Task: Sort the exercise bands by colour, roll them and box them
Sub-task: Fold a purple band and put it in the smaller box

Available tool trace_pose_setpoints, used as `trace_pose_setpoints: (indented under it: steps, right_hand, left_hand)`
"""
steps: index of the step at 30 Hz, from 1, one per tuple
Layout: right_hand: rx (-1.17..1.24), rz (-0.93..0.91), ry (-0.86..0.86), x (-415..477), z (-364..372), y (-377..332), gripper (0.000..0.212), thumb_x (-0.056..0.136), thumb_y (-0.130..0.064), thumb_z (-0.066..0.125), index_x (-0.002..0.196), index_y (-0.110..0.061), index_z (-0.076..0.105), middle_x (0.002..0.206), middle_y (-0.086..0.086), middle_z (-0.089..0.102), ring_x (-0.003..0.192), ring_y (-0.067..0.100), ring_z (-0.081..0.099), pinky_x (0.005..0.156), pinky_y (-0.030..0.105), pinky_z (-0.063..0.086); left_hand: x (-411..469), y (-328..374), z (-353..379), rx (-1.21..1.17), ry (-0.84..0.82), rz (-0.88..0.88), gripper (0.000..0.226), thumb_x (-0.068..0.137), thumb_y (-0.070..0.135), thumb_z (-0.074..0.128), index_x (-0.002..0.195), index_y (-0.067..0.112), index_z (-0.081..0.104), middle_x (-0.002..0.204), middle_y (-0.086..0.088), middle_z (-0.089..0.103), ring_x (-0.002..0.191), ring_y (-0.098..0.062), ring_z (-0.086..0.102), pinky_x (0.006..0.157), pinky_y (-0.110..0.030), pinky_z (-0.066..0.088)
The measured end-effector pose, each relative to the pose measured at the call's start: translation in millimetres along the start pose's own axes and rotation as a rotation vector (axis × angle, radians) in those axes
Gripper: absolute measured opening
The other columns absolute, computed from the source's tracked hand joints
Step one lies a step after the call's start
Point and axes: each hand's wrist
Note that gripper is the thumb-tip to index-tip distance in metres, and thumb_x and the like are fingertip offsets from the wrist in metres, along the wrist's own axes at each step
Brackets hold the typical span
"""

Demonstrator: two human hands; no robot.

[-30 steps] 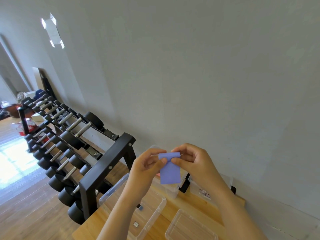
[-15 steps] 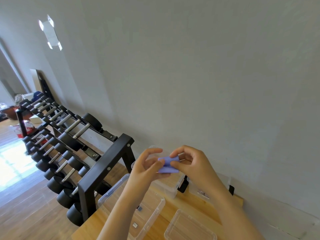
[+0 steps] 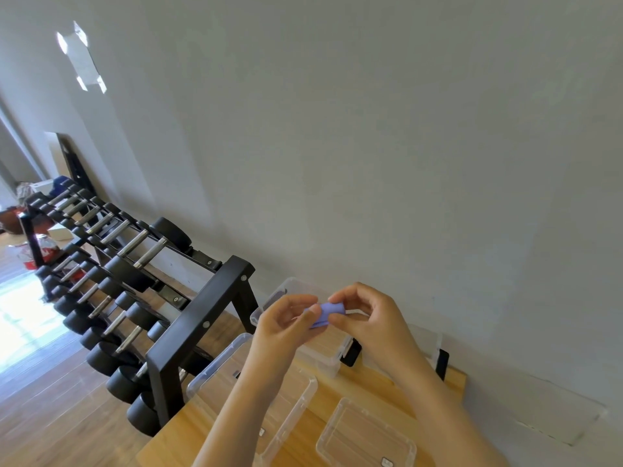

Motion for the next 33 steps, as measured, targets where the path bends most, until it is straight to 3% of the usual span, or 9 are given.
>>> trace_pose_setpoints:
  steps: [4, 11, 16, 20, 24, 30, 33]
  right_hand:
    - [0.049, 0.031, 0.069, 0.1, -0.1, 8.3, 0.025, 0.081, -0.005, 0.074, 0.096, -0.022, 0.064, 0.096, -0.008, 0.069, 0.089, 0.002, 0.066, 0.070, 0.015, 0.052]
    - [0.221, 0.113, 0.302, 5.5, 2.5, 33.0, 0.016, 0.084, -0.013, 0.074, 0.095, -0.018, 0.064, 0.093, -0.002, 0.071, 0.086, 0.007, 0.070, 0.072, 0.021, 0.055]
    - [0.284, 0.130, 0.464, 17.9, 6.9, 58.1, 0.016, 0.083, -0.012, 0.075, 0.094, -0.015, 0.065, 0.088, -0.004, 0.072, 0.082, 0.005, 0.069, 0.070, 0.017, 0.054]
    - [0.157, 0.139, 0.555, 31.7, 7.2, 98.5, 0.009, 0.088, -0.021, 0.070, 0.094, -0.015, 0.070, 0.085, -0.005, 0.074, 0.081, 0.006, 0.070, 0.071, 0.022, 0.056]
    - [0.056, 0.172, 0.587, 47.3, 1.1, 140.2, 0.012, 0.091, -0.024, 0.065, 0.096, -0.016, 0.074, 0.086, -0.007, 0.074, 0.082, 0.005, 0.069, 0.073, 0.024, 0.056]
    - [0.151, 0.340, 0.556, 71.3, -24.0, 216.7, 0.006, 0.089, -0.018, 0.069, 0.086, -0.016, 0.074, 0.080, -0.004, 0.074, 0.080, 0.009, 0.070, 0.076, 0.029, 0.056]
    - [0.289, 0.520, 0.423, 74.6, -41.0, 264.5, 0.003, 0.085, -0.014, 0.073, 0.083, -0.012, 0.071, 0.084, 0.003, 0.076, 0.086, 0.019, 0.072, 0.084, 0.039, 0.056]
  left_hand:
    - [4.2, -5.2, 7.8, -0.049, 0.083, -0.030, 0.015, 0.086, 0.004, 0.067, 0.101, 0.003, 0.068, 0.094, -0.013, 0.075, 0.089, -0.025, 0.073, 0.073, -0.024, 0.058]
    - [12.0, -30.1, 41.8, -0.151, 0.242, -0.073, 0.031, 0.083, 0.011, 0.074, 0.114, 0.010, 0.067, 0.102, -0.010, 0.074, 0.100, -0.026, 0.070, 0.096, -0.042, 0.053]
    - [28.8, -58.7, 77.0, -0.219, 0.383, -0.117, 0.030, 0.092, 0.015, 0.065, 0.122, 0.009, 0.065, 0.112, -0.008, 0.072, 0.109, -0.020, 0.066, 0.100, -0.042, 0.051]
    - [48.4, -81.5, 103.0, -0.209, 0.434, -0.130, 0.022, 0.098, 0.013, 0.055, 0.116, 0.015, 0.068, 0.109, -0.003, 0.072, 0.103, -0.011, 0.067, 0.084, -0.021, 0.056]
    - [72.6, -111.6, 121.1, -0.171, 0.460, -0.149, 0.023, 0.099, 0.010, 0.053, 0.118, 0.016, 0.065, 0.091, 0.025, 0.072, 0.090, 0.005, 0.067, 0.070, -0.011, 0.052]
    - [110.3, -185.3, 126.1, -0.124, 0.456, -0.306, 0.033, 0.095, 0.006, 0.060, 0.127, 0.014, 0.062, 0.109, -0.011, 0.072, 0.102, -0.022, 0.069, 0.092, -0.034, 0.056]
    - [123.9, -229.2, 120.4, -0.110, 0.393, -0.356, 0.035, 0.090, 0.001, 0.064, 0.123, 0.011, 0.063, 0.105, -0.007, 0.074, 0.098, -0.013, 0.070, 0.084, -0.025, 0.056]
Point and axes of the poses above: each hand's wrist, its own x-axis towards the middle knuckle, its own z-axis out of the palm, y = z × x
